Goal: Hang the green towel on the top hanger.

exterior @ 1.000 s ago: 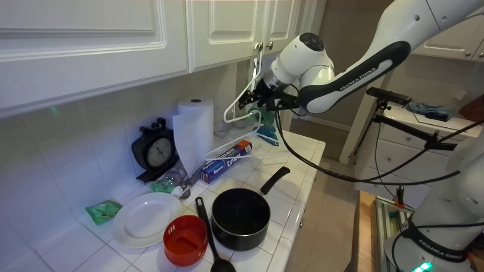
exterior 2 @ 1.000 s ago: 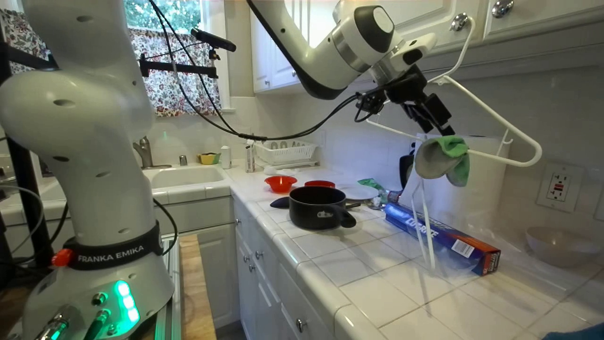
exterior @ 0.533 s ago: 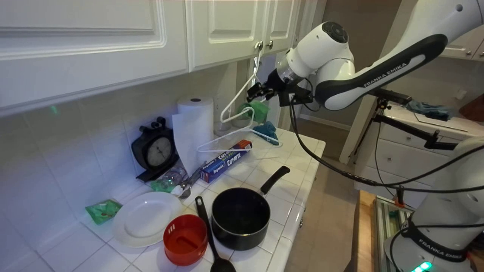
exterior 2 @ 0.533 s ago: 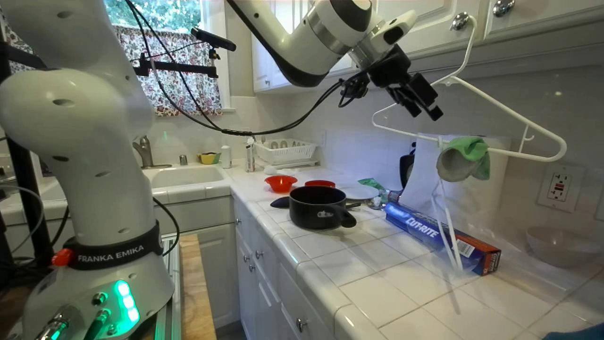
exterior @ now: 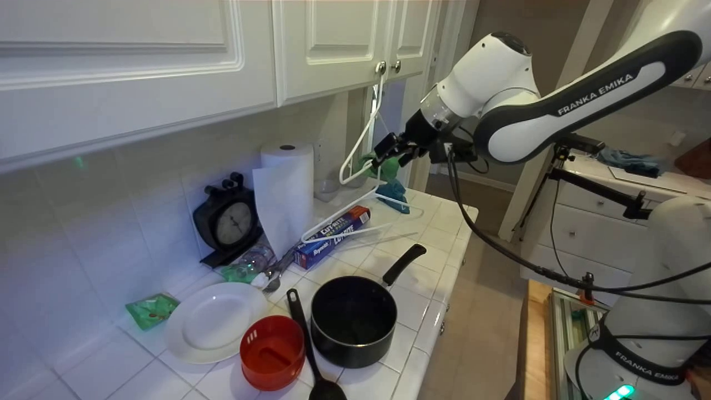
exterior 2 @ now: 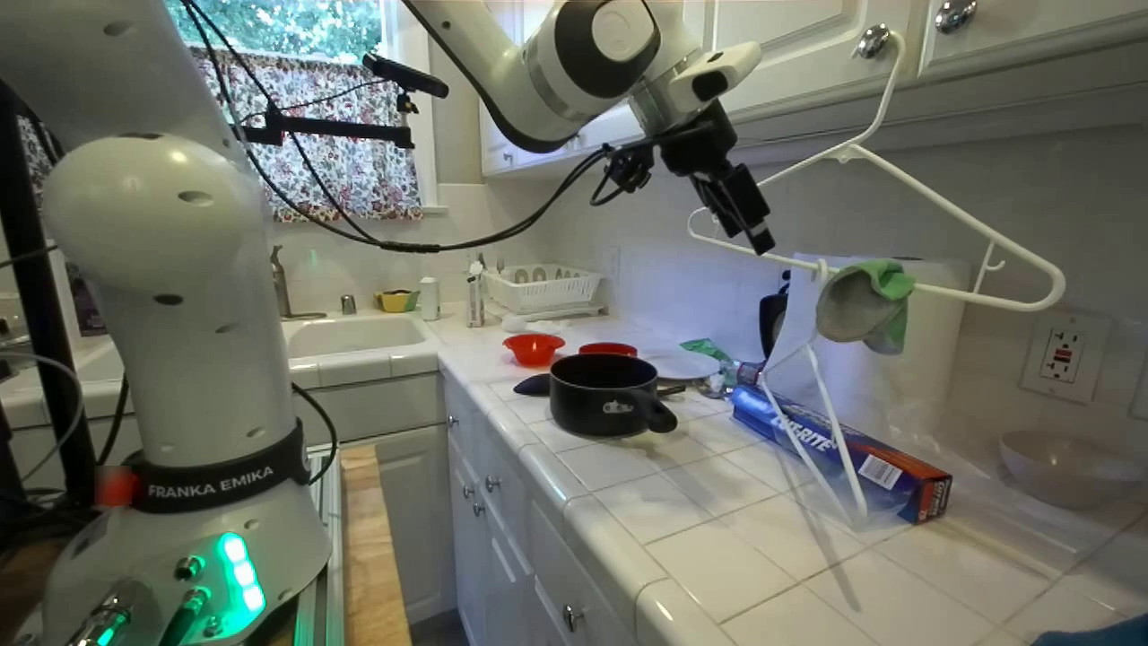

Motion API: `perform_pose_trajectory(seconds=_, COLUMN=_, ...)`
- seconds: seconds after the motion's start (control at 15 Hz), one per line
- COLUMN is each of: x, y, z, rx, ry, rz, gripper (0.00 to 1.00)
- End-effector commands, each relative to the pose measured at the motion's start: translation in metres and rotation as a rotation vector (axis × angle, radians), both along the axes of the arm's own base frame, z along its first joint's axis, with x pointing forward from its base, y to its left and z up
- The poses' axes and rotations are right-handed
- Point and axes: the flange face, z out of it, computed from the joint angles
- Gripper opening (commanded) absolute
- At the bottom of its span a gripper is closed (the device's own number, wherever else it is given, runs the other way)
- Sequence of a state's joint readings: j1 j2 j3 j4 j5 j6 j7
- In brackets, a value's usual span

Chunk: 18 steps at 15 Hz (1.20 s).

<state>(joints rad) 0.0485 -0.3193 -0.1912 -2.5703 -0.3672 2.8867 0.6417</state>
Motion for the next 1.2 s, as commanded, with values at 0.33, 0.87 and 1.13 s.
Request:
perform_pose_trajectory(seconds=0.33, x=-0.054, y=-0.024, z=0.055, rx=0.098, ry=0.223, rz=0.069, gripper=1.00)
perform_pose_trajectory(seconds=0.87, x=-0.084, y=-0.037, z=0.073, rx=0.016, ry=0.356, rz=0.138, gripper=1.00)
perform_pose_trajectory(seconds=1.13, x=-0.078, y=-0.038, z=0.068, rx=0.026, ry=0.342, rz=0.121, gripper=1.00)
